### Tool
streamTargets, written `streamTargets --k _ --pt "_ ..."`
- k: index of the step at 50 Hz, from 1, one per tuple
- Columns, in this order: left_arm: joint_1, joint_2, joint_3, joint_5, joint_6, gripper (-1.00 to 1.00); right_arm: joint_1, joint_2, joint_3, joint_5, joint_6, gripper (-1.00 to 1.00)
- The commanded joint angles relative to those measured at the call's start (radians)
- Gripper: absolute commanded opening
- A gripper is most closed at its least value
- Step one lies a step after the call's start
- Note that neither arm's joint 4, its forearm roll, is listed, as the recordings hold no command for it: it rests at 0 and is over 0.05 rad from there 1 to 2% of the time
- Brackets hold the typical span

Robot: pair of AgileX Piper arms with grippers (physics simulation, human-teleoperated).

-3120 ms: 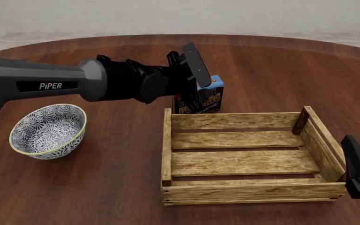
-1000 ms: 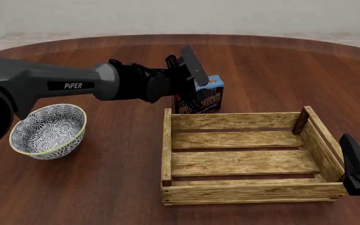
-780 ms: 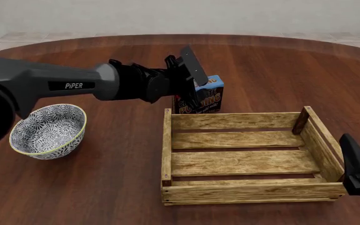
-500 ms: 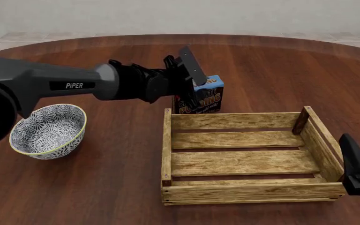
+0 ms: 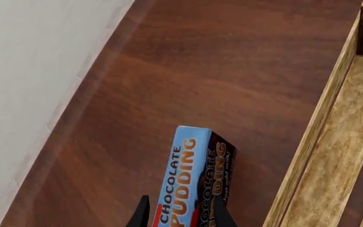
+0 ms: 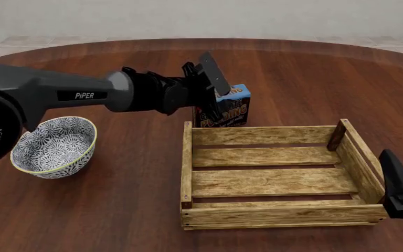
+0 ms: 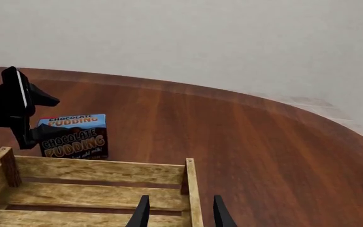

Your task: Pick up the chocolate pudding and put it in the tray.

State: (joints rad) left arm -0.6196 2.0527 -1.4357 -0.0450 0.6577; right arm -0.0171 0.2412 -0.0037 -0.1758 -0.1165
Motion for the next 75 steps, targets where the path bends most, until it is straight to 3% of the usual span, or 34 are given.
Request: streamTargets --k 1,75 --pt "-0.001 0.014 -0.012 0.004 0.003 1.00 -0.002 -0.001 0.002 -0.001 0.001 1.00" --pt "0.013 0.061 -0.033 -0.016 -0.045 1.00 0.001 0.032 0.002 -0.026 -0.017 1.00"
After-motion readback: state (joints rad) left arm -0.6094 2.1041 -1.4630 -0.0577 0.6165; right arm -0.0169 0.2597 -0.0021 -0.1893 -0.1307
